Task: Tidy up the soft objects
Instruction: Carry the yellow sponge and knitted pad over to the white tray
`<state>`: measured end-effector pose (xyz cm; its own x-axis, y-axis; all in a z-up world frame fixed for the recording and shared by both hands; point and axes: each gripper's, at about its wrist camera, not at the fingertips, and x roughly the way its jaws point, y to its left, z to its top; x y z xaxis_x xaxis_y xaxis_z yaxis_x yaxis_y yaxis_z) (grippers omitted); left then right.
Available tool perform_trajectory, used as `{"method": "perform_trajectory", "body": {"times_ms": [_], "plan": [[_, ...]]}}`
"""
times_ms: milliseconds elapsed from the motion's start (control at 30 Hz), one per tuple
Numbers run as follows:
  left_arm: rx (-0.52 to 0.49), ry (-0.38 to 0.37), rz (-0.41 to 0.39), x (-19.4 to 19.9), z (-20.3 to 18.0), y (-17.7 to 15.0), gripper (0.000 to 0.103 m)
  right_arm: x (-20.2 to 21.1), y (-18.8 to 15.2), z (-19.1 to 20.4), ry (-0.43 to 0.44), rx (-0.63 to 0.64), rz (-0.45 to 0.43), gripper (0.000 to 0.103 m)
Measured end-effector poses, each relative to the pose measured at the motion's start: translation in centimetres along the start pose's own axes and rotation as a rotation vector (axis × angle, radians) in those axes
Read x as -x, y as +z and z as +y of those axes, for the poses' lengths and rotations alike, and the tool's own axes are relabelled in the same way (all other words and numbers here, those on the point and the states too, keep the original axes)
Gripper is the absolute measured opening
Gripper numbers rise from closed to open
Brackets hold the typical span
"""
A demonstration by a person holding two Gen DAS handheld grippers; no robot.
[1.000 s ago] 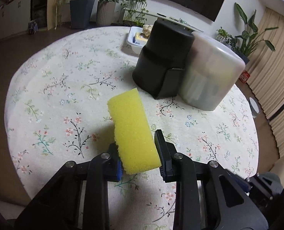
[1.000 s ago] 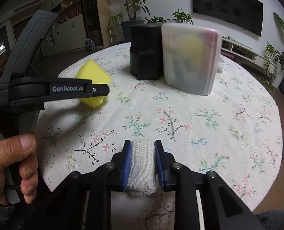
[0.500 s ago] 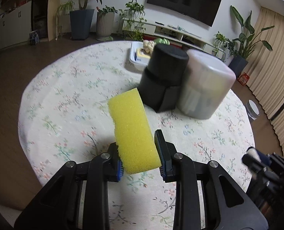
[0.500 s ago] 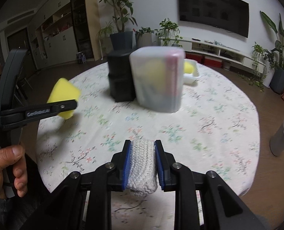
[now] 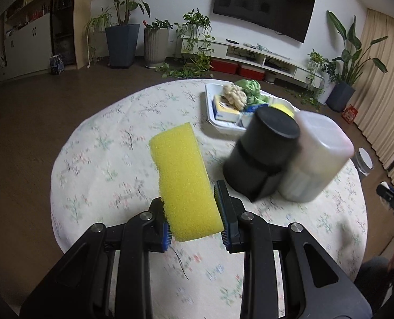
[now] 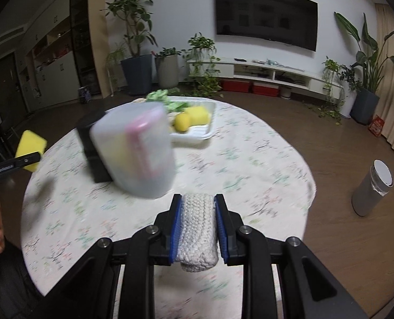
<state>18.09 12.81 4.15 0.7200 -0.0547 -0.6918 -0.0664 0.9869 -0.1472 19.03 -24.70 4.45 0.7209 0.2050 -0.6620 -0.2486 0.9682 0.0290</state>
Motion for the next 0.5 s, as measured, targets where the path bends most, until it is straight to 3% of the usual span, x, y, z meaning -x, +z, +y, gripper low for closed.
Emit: {"method": "perform_trajectory", "body": {"times_ms": [233, 500], "plan": [[-0.067, 0.024, -0.016, -2.2, 0.1, 5.7, 0.026, -3.4, 4.5, -4.2, -0.038, 0.001, 0.026, 0.026], [-0.154, 0.036, -0.028, -5.9, -1.3, 12.8, 0.026, -7.7, 12.1, -7.6, -0.060, 0.003, 0.028, 0.026]]}}
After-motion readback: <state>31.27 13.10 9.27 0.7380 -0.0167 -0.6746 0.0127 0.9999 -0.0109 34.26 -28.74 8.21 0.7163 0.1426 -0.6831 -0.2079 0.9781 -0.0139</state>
